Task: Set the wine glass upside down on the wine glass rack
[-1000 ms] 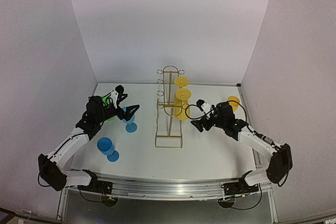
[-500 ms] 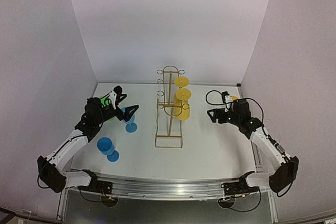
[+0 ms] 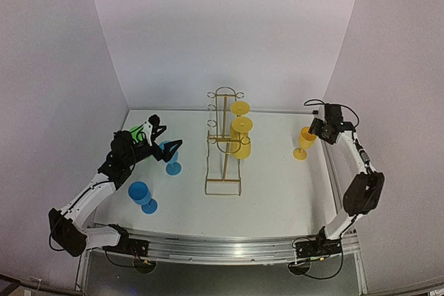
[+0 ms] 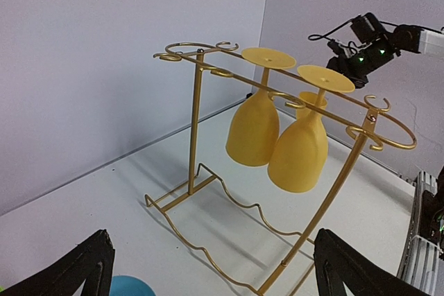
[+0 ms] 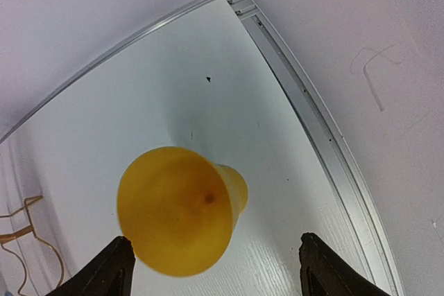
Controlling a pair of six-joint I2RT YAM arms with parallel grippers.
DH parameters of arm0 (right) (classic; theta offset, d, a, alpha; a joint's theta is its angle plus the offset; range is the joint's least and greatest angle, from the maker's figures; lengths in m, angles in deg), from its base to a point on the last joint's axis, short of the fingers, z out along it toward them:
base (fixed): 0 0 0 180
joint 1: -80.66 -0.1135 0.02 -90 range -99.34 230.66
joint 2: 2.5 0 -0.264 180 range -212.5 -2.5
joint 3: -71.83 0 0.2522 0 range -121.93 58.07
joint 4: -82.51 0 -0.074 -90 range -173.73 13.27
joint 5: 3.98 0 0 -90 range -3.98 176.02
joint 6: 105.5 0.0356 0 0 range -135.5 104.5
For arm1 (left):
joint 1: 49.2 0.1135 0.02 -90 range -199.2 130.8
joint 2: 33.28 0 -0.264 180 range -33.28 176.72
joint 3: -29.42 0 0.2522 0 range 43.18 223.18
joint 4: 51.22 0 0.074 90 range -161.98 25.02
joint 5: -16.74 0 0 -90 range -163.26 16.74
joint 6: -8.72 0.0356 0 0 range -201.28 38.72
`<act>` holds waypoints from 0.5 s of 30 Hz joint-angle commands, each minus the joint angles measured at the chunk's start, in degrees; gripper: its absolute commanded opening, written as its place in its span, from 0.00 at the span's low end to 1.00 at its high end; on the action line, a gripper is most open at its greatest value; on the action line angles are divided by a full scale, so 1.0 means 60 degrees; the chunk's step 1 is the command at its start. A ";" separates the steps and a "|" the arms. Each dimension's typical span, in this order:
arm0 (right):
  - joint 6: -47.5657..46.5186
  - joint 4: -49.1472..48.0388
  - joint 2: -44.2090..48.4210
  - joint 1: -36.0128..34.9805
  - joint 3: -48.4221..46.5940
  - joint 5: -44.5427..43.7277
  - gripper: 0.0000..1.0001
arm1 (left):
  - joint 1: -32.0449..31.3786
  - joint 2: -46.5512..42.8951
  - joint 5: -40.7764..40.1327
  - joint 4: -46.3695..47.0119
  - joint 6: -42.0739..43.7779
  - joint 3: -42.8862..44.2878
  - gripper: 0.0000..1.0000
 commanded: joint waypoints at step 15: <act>-0.0287 0.1010 -0.2433 0.0385 -0.1830 -0.0199 0.22 | 0.0041 -0.0456 -0.0363 0.0105 0.0318 -0.0134 1.00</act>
